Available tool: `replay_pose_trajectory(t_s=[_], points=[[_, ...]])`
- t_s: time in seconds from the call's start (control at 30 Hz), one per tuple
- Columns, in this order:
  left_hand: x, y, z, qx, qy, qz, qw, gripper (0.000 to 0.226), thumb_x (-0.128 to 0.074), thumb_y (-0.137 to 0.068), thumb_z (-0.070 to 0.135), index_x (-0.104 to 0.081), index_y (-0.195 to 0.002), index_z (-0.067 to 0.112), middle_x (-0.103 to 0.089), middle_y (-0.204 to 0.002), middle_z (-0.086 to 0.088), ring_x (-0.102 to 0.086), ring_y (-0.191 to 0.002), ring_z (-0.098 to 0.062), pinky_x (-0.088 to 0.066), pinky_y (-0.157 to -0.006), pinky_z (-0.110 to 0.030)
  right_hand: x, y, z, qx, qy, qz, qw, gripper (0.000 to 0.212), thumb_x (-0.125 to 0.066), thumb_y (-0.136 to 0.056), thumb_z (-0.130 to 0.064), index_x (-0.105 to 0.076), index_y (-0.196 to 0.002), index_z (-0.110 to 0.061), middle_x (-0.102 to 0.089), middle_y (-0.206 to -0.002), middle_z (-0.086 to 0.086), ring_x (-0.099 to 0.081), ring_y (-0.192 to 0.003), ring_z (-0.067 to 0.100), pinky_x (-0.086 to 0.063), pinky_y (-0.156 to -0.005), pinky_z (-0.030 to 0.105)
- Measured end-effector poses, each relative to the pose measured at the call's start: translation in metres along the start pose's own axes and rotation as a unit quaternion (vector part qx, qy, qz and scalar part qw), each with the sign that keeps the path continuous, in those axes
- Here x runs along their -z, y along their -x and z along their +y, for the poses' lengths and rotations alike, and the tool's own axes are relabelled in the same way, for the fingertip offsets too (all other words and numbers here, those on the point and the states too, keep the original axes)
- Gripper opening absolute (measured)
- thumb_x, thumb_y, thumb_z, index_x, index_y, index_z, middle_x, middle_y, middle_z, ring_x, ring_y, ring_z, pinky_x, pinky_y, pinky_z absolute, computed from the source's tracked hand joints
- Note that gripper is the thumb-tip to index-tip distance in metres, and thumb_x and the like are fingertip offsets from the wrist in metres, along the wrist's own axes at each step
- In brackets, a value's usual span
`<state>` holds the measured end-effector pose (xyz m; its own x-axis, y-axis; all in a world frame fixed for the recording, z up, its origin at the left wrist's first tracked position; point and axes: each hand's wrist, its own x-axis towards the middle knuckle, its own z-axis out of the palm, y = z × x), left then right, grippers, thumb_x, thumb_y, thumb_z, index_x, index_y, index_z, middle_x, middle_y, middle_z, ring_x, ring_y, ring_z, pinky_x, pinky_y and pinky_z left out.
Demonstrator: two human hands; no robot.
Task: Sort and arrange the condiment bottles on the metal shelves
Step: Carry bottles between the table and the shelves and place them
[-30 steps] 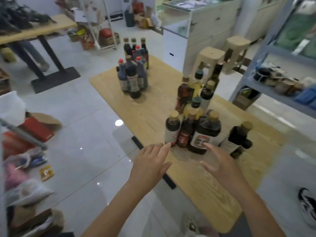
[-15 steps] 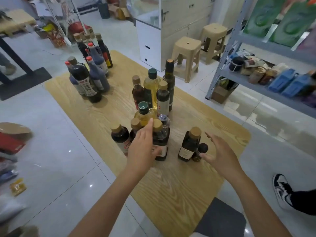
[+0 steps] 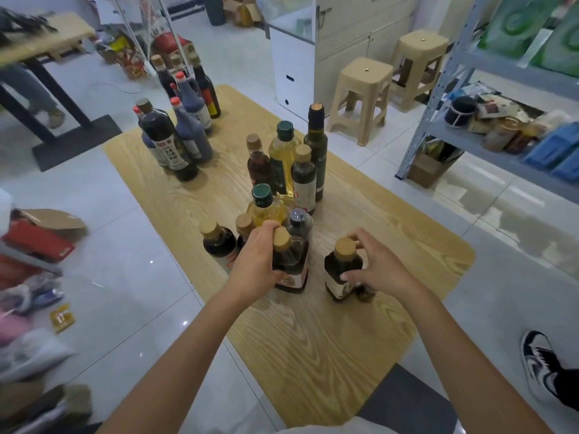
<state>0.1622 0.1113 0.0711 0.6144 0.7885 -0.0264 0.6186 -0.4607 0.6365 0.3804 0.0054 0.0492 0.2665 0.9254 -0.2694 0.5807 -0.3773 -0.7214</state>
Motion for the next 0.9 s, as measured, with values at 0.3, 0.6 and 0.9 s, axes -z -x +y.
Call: replay_pose_trajectory(t_s=[0.3,0.6,0.9], points=[[-0.003,0.025,0.001,-0.032,-0.038,-0.033,0.998,0.100,-0.087,-0.058,0.023,-0.030,-0.140,0.027,-0.043,-0.128,0.011,-0.026,-0.125,-0.006,-0.041,-0.094,-0.029,-0.046,0.007,0.003,0.031,-0.069,0.012,0.997,0.046,-0.078,-0.073,-0.037,-0.053,-0.110,-0.029,-0.055,-0.111,-0.007,-0.052,-0.104,0.013,-0.043,-0.086,0.028],[-0.018,0.052,-0.013,-0.046,-0.105,0.001,0.993,0.066,-0.081,-0.068,0.034,-0.045,-0.123,0.024,-0.050,-0.122,0.010,-0.052,-0.106,-0.011,-0.052,-0.075,-0.034,-0.046,0.016,0.003,0.025,-0.042,-0.002,0.999,0.071,-0.084,-0.064,-0.013,-0.040,-0.117,-0.026,-0.051,-0.114,-0.002,-0.049,-0.106,0.015,-0.039,-0.084,0.026],[-0.011,0.075,-0.021,0.085,0.066,0.009,0.994,0.079,-0.091,-0.050,0.028,-0.051,-0.118,0.027,-0.059,-0.111,0.011,-0.056,-0.104,-0.011,-0.051,-0.086,-0.033,-0.053,0.035,0.010,-0.020,-0.104,0.038,0.994,0.075,-0.086,-0.056,-0.007,-0.046,-0.117,-0.023,-0.058,-0.110,-0.003,-0.054,-0.105,0.018,-0.047,-0.087,0.035]])
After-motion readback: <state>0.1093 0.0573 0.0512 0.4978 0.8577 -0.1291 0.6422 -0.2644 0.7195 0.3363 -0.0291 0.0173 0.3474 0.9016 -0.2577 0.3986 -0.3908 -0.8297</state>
